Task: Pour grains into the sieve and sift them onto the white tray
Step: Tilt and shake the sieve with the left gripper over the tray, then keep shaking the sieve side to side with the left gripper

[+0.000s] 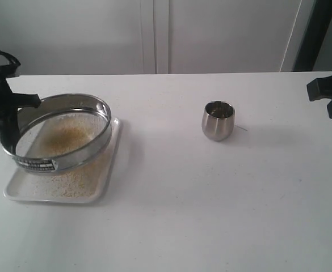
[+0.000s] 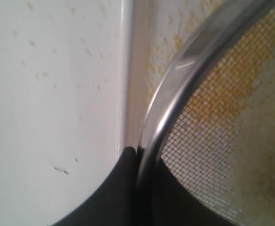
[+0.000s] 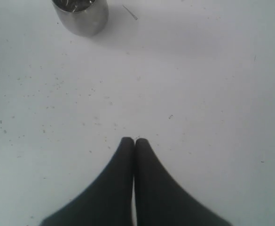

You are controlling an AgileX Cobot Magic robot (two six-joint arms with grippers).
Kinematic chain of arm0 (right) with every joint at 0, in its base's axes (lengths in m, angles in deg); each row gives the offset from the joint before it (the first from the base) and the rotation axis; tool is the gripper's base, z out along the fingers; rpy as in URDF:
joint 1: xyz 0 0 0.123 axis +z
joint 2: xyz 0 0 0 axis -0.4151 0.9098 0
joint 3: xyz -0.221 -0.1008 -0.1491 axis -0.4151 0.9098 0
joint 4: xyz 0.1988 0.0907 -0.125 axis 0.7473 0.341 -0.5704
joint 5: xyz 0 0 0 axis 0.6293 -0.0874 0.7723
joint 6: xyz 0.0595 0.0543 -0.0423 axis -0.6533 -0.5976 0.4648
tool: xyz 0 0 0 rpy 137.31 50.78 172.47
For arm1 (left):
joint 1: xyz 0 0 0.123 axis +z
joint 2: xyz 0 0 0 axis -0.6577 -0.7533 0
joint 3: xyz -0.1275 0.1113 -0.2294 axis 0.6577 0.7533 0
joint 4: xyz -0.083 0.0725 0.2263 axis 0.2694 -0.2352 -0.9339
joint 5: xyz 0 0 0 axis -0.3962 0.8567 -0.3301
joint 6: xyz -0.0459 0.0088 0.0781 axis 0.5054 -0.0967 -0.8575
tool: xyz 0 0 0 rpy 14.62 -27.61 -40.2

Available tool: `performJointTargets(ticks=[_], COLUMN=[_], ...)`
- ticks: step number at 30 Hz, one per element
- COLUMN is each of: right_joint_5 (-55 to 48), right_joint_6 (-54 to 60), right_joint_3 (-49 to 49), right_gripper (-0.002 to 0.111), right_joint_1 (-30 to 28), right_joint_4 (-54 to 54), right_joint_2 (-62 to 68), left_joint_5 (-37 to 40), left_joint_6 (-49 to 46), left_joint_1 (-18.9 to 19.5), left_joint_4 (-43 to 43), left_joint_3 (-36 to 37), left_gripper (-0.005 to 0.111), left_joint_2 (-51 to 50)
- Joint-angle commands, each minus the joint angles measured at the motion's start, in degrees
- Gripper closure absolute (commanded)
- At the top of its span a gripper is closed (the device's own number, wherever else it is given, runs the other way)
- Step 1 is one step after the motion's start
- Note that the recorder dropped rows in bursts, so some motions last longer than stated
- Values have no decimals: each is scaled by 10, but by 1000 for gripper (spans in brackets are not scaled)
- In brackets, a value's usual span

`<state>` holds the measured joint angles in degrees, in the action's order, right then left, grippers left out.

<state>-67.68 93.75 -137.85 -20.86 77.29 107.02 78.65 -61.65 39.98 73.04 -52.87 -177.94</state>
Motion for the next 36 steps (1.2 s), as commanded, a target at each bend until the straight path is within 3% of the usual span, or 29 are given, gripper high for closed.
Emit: performJointTargets(ticks=[1,4,8,10,16,19,21,23,25,26,27,28,29,31,32,33,34,36], right_joint_5=[3,4,4,4,4,4,4,4,4,4,4,4,4,4,4,4,6,6], right_joint_6=[0,0,0,0,0,0,0,0,0,0,0,0,0,0,0,0,0,0], right_joint_3=[2,2,2,2,2,2,2,2,2,2,2,2,2,2,2,2,2,2], right_gripper=[108,108,108,108,108,108,108,108,108,108,108,108,108,108,108,108,108,108], right_joint_1=[-3,-3,-3,-3,-3,-3,-3,-3,-3,-3,-3,-3,-3,-3,-3,-3,-3,-3], right_joint_4=[-1,-1,-1,-1,-1,0,0,0,0,0,0,0,0,0,0,0,0,0], right_joint_2=[-4,-4,-4,-4,-4,-4,-4,-4,-4,-4,-4,-4,-4,-3,-3,-3,-3,-3], left_joint_5=[-156,-179,0,19,-145,-178,-113,-1,54,12,-20,-120,-146,-142,-39,16,41,-84], left_joint_6=[-23,-4,9,-2,27,36,35,28,-1,33,40,40,40,42,50,40,-4,11], left_joint_1=[-2,2,4,-2,-8,0,0,-3,-9,-13,-13,-10,-8,-6,-2,-2,-11,-18], left_joint_4=[31,26,26,25,-26,-28,-32,-5,1,-31,-33,-29,-22,-1,32,51,50,35], left_joint_3=[147,88,-65,-42,161,108,1,-66,-43,37,69,125,126,44,-43,-64,-29,107], left_gripper=[107,107,107,107,107,107,107,107,107,107,107,107,107,107,107,107,107,107], left_joint_2=[110,71,-30,-14,111,74,19,-13,-1,53,84,120,118,51,-11,-27,-8,74])
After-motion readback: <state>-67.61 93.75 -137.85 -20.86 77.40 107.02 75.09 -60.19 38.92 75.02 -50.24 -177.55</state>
